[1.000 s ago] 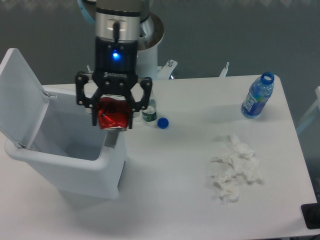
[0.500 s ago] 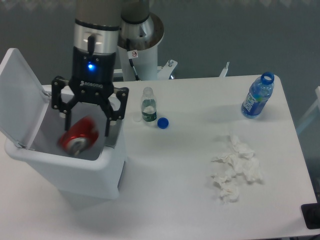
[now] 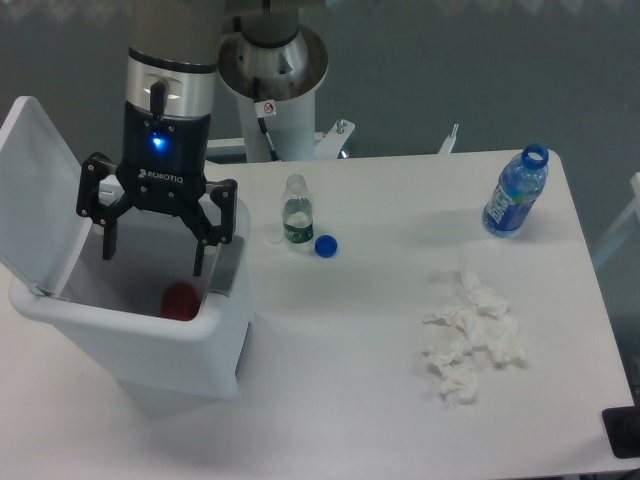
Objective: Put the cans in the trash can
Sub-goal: 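Open the gripper to drop the red can into the bin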
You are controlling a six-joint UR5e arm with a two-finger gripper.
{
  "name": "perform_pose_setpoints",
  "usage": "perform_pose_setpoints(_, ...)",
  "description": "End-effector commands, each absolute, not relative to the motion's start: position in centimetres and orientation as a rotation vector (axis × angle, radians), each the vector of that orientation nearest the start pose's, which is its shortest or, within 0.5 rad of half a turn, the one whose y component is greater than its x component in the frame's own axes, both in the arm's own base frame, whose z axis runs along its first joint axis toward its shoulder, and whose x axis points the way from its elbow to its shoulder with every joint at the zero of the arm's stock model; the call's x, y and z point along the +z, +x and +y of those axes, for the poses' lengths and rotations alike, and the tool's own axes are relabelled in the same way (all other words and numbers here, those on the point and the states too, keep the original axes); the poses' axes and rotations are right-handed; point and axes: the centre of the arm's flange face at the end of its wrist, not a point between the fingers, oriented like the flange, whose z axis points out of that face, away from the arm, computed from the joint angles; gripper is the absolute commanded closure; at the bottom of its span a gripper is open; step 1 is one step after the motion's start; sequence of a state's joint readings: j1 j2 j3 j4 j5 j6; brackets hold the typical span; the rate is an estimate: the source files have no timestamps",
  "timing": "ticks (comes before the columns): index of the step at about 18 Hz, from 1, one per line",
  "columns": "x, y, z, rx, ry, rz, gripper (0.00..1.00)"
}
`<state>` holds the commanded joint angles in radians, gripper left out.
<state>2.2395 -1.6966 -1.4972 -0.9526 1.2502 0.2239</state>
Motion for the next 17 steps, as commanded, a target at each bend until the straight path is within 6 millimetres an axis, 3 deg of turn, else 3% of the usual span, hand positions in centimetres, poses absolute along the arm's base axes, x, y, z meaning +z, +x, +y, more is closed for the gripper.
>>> perform_pose_setpoints(5, 54.1, -26.8, 53.8, 0.011, -2.455, -0.46, 0.0)
perform_pose_setpoints(9, 53.3, -31.1, 51.4, 0.118, -2.489, -0.483, 0.0)
perform_pose_setpoints(15, 48.5, -35.6, 49.8, 0.395, -2.72, -0.136, 0.0)
perform_pose_setpoints(17, 47.8, -36.5, 49.5, 0.441, -2.759, -0.054, 0.0)
